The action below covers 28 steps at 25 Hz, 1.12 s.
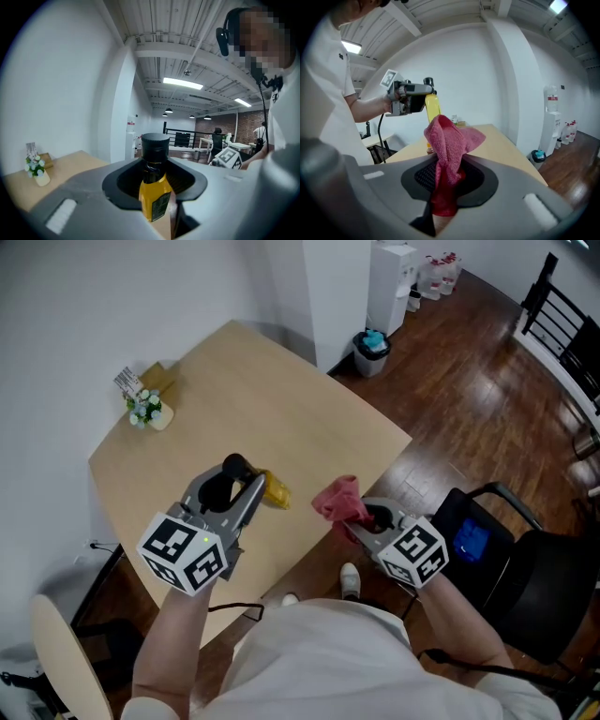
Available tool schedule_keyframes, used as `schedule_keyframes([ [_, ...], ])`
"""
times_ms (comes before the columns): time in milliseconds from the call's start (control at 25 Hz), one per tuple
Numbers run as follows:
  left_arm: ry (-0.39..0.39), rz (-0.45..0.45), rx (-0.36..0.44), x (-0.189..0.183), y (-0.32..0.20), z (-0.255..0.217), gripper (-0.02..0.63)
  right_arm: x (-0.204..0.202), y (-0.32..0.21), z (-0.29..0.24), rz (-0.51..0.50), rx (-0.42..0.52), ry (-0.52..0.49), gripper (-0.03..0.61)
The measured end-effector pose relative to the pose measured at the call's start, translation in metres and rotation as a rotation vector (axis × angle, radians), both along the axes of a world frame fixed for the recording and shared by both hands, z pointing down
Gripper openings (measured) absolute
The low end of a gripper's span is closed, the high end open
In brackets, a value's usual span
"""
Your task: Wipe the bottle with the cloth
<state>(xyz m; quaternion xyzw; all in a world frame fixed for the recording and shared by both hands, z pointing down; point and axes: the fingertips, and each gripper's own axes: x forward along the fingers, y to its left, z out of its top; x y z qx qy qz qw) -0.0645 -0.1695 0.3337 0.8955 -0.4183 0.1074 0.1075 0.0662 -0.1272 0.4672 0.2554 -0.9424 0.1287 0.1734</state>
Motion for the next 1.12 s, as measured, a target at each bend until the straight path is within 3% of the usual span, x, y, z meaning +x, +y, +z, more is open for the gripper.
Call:
schedule_keyframes([
  [280,-0.073,-0.176,-0.050,-0.011,-0.023,0.100,0.152,0.056,0.009,-0.007,0.108,-0.013,0.016,0.086],
  [520,-0.102,-0.314,-0.090,-0.030,-0.041,0.185,0.152,0.072,0.019,-0.008,0.109,-0.019,0.065,0.086],
  [840,-0.136,-0.399,-0.068,-0.027,-0.041,0.224,0.152,0.083,0.039,-0.020,0.062,-0.016,0.092,0.086],
  [1120,-0.146,-0.382,-0.034,-0.027,-0.038,0.223,0.172,0.069,0.046,-0.028,0.042,0.000,0.095,0.086],
])
